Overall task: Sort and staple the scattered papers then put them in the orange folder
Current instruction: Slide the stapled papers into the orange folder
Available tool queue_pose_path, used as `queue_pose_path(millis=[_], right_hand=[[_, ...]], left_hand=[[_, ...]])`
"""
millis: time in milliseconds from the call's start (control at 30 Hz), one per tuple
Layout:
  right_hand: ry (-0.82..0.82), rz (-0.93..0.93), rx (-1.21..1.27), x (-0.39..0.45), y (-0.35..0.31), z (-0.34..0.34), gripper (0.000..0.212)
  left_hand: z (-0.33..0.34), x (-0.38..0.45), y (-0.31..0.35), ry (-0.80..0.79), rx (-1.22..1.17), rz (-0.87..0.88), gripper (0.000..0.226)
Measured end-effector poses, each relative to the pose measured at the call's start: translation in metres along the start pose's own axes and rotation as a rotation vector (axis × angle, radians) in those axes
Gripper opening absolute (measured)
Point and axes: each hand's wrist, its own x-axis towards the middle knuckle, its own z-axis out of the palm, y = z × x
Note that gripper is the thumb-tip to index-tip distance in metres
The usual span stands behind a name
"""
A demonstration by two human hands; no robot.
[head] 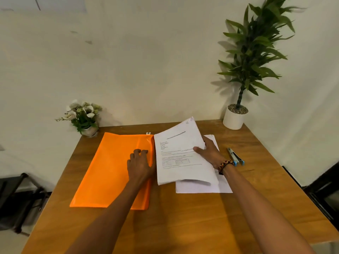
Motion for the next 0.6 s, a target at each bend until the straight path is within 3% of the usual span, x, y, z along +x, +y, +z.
queue_pose_path(millis=[67,167,333,600], right_hand=[[0.001,0.014,0.023,-0.002,0.001,-0.003,0.041],[-0.017,0.03,0.033,-0.005,0.002,-0.004,0.039],[-0.067,0.051,0.045,-0.01,0.008,-0.006,0.047],[-0.186,0.069,0.033,-0.012,0.001,-0.01,0.048]], left_hand=[[0.0,-0.002,0.003,0.005,0.058,-0.001,0.065],[-0.004,-0.001,0.005,0.046,0.04,0.002,0.049],[-0.011,-0.002,0.008,0.144,-0.237,-0.105,0.02],[-0.02,0.003,0.006,0.086,-0.464,-0.29,0.027]])
